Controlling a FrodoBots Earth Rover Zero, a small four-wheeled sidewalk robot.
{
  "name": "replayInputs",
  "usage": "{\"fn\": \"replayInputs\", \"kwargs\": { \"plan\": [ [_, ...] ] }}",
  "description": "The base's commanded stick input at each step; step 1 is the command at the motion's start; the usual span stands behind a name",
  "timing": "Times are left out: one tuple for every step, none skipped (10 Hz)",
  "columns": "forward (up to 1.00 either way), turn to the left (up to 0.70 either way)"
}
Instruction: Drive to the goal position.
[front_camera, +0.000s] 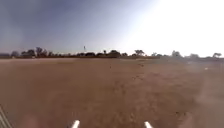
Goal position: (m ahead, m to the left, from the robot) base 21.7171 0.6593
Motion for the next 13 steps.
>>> {"fn": "replayInputs", "kwargs": {
  "plan": [
    [1.0,0.0],
    [1.0,-0.29],
    [1.0,-0.39],
    [1.0,-0.15],
    [1.0,0.0],
    [1.0,0.0],
    [1.0,0.0],
    [1.0,0.0],
    [1.0,0.0],
    [1.0,0.0],
    [1.0,0.0],
    [1.0,0.0],
    [1.0,0.0]
  ]
}}
